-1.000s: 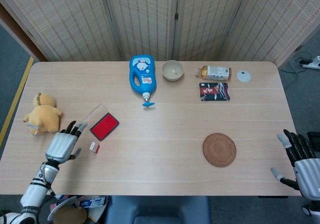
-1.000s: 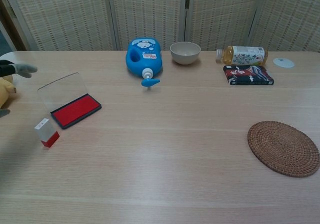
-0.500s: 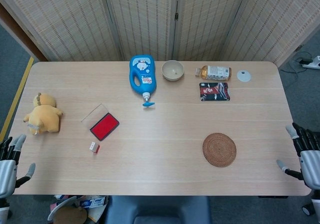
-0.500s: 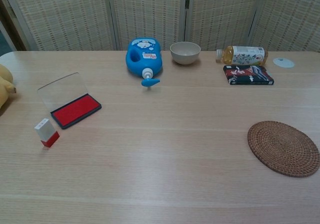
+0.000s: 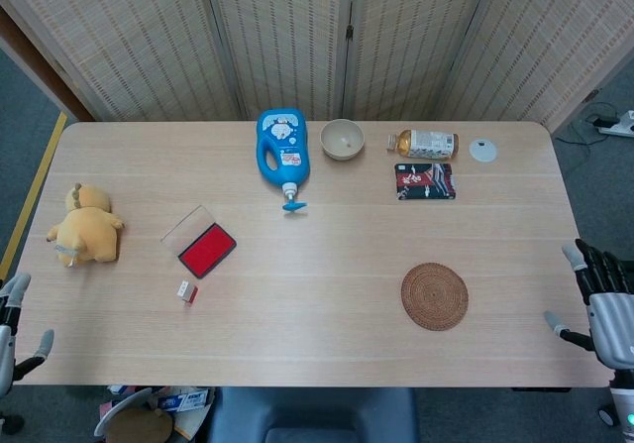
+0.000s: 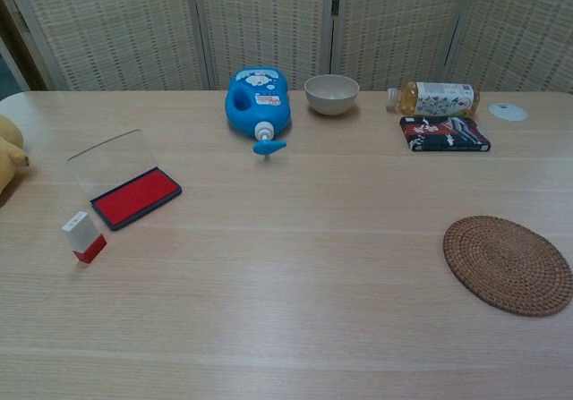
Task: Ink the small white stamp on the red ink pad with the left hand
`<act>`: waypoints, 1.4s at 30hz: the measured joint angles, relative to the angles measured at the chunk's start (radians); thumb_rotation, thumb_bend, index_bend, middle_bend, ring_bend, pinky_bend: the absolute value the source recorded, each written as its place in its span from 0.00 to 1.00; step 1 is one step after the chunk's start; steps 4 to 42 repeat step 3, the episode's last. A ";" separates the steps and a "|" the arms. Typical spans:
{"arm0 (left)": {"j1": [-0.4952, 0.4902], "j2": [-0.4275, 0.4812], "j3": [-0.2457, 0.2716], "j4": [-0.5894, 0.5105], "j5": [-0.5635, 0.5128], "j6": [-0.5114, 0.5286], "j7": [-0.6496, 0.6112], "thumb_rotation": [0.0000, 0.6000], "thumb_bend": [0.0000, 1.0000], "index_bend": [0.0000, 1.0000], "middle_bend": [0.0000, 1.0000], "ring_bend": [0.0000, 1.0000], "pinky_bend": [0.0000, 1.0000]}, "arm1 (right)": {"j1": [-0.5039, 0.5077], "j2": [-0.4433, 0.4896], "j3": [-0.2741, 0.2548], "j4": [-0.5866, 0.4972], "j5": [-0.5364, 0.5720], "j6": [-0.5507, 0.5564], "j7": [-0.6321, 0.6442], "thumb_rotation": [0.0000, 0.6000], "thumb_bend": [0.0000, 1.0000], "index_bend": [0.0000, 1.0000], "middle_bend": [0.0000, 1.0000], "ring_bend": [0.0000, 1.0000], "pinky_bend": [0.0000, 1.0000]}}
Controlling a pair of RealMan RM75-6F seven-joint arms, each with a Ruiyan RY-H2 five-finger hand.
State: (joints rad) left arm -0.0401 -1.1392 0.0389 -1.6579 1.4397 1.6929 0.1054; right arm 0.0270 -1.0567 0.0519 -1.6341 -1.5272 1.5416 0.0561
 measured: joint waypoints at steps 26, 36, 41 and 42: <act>-0.003 0.000 -0.005 0.004 -0.002 -0.027 0.002 1.00 0.34 0.00 0.00 0.00 0.00 | -0.010 -0.004 0.001 -0.002 -0.008 0.018 -0.008 1.00 0.20 0.00 0.00 0.00 0.00; -0.003 0.000 -0.005 0.004 -0.002 -0.027 0.002 1.00 0.34 0.00 0.00 0.00 0.00 | -0.010 -0.004 0.001 -0.002 -0.008 0.018 -0.008 1.00 0.20 0.00 0.00 0.00 0.00; -0.003 0.000 -0.005 0.004 -0.002 -0.027 0.002 1.00 0.34 0.00 0.00 0.00 0.00 | -0.010 -0.004 0.001 -0.002 -0.008 0.018 -0.008 1.00 0.20 0.00 0.00 0.00 0.00; -0.003 0.000 -0.005 0.004 -0.002 -0.027 0.002 1.00 0.34 0.00 0.00 0.00 0.00 | -0.010 -0.004 0.001 -0.002 -0.008 0.018 -0.008 1.00 0.20 0.00 0.00 0.00 0.00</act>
